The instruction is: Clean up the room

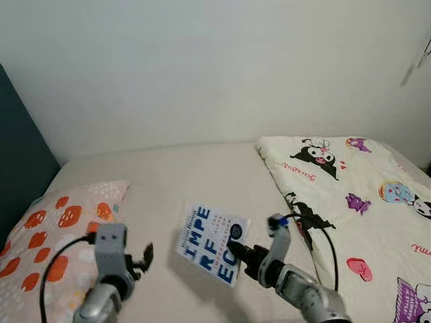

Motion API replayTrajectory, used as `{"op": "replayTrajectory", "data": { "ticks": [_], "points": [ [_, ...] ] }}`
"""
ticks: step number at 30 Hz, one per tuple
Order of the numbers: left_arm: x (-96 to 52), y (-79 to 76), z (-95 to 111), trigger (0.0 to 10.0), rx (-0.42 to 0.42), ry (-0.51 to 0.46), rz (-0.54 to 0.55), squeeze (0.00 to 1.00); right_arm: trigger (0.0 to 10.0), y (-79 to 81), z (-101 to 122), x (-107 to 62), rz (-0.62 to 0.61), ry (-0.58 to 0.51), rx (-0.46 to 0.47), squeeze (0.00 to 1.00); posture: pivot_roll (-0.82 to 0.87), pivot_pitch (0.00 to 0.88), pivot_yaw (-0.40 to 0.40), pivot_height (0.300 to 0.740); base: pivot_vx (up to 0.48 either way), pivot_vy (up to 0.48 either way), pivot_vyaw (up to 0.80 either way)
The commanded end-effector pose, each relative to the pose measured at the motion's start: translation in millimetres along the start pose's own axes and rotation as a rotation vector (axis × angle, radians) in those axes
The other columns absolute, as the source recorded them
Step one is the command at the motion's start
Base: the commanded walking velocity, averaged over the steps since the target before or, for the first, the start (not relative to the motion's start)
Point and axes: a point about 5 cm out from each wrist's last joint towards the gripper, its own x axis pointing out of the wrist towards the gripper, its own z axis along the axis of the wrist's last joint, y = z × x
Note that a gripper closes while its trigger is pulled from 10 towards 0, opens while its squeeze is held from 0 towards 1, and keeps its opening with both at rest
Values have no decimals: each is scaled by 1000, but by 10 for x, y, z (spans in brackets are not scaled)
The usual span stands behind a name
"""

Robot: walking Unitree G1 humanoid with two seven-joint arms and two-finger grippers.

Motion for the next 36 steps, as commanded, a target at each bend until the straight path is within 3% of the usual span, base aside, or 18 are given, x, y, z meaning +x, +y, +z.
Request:
{"op": "replayTrajectory", "data": {
  "ticks": [1, 4, 12, 36],
  "points": [
    [-18, -30, -17, 10000, 36, -15, 9, 0, 10000, 8, 35, 7, -24, -61, -100, 0, -22, 96, 10, 740, 0, 0, 0],
    [-10, -94, -58, 10000, 34, -33, 16, 0, 10000, 14, 37, 14, -59, -91, -214, 0, -23, 99, 9, 740, 0, 0, 0],
    [10, -162, -55, 10000, 27, -62, 15, 0, 10000, 78, 66, -4, -43, -163, -145, 0, -22, 108, 7, 740, 0, 0, 0],
    [49, -256, -68, 10000, 55, -50, -28, 0, 10000, 54, -55, 7, -68, -183, -130, 0, -16, 120, 11, 740, 0, 0, 0]
  ]
}}
